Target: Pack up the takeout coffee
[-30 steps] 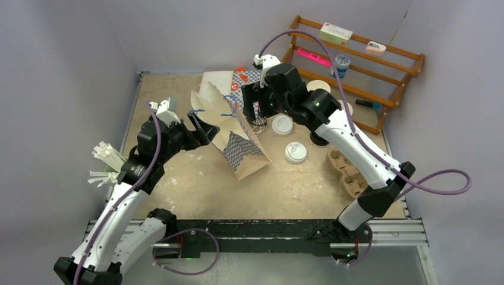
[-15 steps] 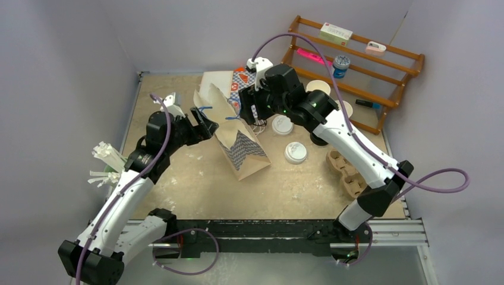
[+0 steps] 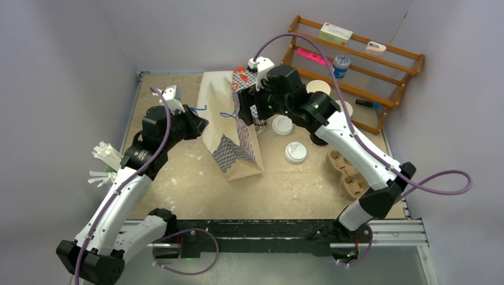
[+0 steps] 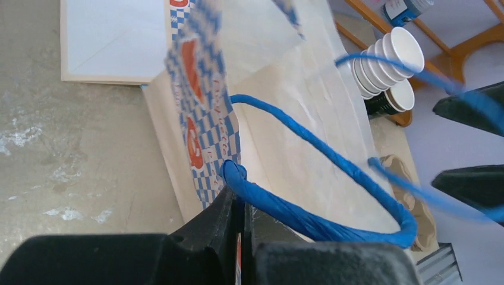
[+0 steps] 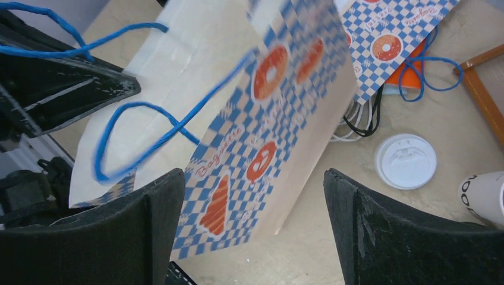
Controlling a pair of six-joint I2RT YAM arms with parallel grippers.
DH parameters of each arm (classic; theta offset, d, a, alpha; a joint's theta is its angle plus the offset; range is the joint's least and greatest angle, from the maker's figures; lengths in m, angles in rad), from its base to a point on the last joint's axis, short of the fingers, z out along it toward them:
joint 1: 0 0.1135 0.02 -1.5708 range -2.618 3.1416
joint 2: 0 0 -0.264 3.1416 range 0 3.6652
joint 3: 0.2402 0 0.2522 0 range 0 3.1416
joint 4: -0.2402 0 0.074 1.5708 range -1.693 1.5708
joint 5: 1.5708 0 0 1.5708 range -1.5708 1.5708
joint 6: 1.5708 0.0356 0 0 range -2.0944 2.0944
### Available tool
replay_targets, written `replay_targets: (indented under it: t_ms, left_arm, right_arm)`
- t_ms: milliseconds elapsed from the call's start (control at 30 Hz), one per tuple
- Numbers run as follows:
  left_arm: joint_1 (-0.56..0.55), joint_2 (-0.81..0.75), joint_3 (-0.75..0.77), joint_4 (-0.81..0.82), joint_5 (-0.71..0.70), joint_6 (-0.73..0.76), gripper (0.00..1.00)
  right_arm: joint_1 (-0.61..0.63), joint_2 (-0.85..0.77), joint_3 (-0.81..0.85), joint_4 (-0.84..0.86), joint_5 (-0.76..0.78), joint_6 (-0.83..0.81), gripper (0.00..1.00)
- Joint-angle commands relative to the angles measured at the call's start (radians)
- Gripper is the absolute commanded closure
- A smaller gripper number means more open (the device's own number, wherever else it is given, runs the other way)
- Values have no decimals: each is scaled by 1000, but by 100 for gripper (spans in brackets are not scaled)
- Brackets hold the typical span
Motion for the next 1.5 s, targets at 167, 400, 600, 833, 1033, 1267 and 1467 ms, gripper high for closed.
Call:
replay_targets:
  t_ms: [167,400,600,833,1033,1267,1467]
  left_arm:
    - [-4,-1,100,-32,72,76,100]
    - [-6,-22,91,-31,109,60,100]
    - [-9,-60,52,7,108,25,100]
    - [-11,-79,45,23,100,24,100]
    - [-11,-106,44,9,35,43,100]
    - [-11,-102,69,-36,-26,98,100]
    - [-10,-86,142,-126,-48,156,60]
  right_arm:
    - [4,-17,211,-89,-45,27,7]
    - [7,74,341,-184,93,145,7]
    - [22,30,175,-128,147,267,9]
    - [25,-23,8,-70,159,322,9]
    - [24,-70,-86,-70,225,347,25]
    - [24,-127,-118,-90,253,361,99]
    - [24,-112,-99,-96,251,353,100]
